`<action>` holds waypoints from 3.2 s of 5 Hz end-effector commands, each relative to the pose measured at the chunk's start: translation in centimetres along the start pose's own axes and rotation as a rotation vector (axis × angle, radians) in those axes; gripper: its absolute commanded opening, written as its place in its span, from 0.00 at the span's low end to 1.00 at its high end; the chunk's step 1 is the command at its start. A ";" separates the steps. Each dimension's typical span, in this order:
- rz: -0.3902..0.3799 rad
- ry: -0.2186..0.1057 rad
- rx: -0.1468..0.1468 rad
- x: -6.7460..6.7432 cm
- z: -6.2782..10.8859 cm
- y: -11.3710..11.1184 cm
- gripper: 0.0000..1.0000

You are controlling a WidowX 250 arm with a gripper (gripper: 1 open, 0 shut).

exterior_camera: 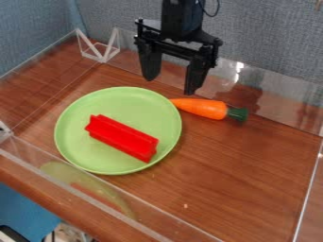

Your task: Put the red object on the right side

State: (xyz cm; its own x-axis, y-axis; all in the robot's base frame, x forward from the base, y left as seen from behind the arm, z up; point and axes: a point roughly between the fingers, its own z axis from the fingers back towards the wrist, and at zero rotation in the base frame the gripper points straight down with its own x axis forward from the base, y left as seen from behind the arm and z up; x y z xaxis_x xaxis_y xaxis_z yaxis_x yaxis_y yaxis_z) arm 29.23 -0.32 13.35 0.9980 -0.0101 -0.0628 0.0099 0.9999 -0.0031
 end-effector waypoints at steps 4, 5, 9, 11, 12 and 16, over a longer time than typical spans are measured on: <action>-0.685 0.020 0.086 -3.2 -4.1 4.3 1.00; -0.802 0.020 0.093 -3.6 -4.6 4.5 1.00; -0.783 0.045 0.093 -6.4 -6.7 6.3 1.00; -0.776 0.044 0.108 -6.4 -7.6 5.2 1.00; -0.831 0.046 0.129 -6.3 -7.1 3.1 1.00; -0.848 0.009 0.157 -3.4 -6.5 6.0 1.00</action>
State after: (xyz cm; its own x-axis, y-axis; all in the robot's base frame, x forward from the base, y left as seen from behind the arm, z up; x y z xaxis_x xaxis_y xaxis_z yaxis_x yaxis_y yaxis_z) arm 24.62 5.45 6.03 0.6449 -0.7522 -0.1356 0.7625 0.6454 0.0464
